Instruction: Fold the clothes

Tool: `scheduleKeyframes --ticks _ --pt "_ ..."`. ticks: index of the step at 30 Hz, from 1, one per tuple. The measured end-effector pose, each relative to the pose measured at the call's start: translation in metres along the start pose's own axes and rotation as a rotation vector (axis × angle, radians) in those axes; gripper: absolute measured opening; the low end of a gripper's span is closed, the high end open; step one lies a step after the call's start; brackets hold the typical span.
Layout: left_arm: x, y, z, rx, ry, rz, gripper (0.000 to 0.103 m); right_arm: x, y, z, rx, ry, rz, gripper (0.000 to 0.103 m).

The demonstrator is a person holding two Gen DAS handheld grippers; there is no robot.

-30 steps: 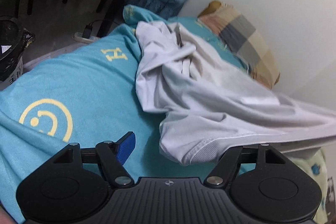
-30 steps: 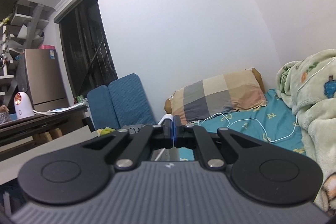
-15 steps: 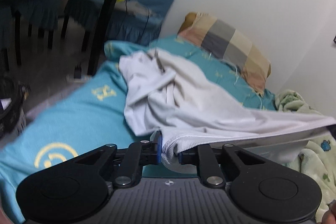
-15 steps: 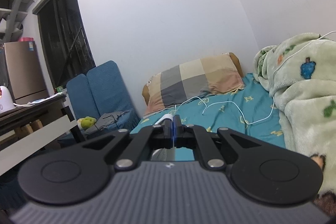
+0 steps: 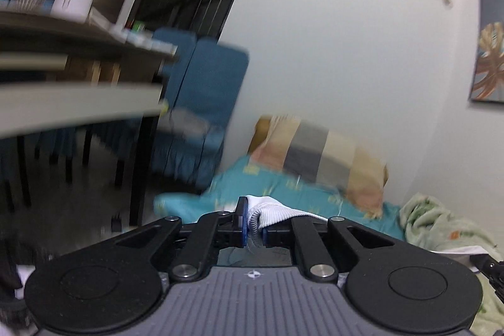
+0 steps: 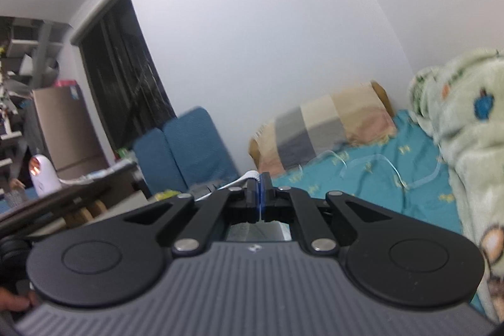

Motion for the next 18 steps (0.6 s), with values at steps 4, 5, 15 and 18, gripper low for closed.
scheduleKeyframes --ticks 4,5,15,18 --pt "0.022 0.063 -0.013 -0.017 -0.055 -0.096 0.008 0.014 0.046 0.04 0.006 0.051 -0.087 0.004" --pt "0.029 0.081 -0.017 -0.014 -0.068 -0.119 0.008 0.018 0.06 0.051 0.015 0.065 -0.11 0.004" --pt "0.139 0.25 -0.068 -0.007 -0.252 -0.321 0.008 0.099 0.216 0.144 0.112 0.179 -0.345 0.004" --pt "0.186 0.29 -0.09 -0.009 -0.314 -0.357 0.008 0.139 0.265 0.168 0.167 0.176 -0.433 0.004"
Point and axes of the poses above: each gripper's, at about its wrist camera, not at the fingertips, and x roughly against the way its jaws point, z to its left, y to its top, the point moved 9 cm from there along -x, roughly the way its jaws point, and after that the axes turned 1 degree about x, right-handed, at the moved point
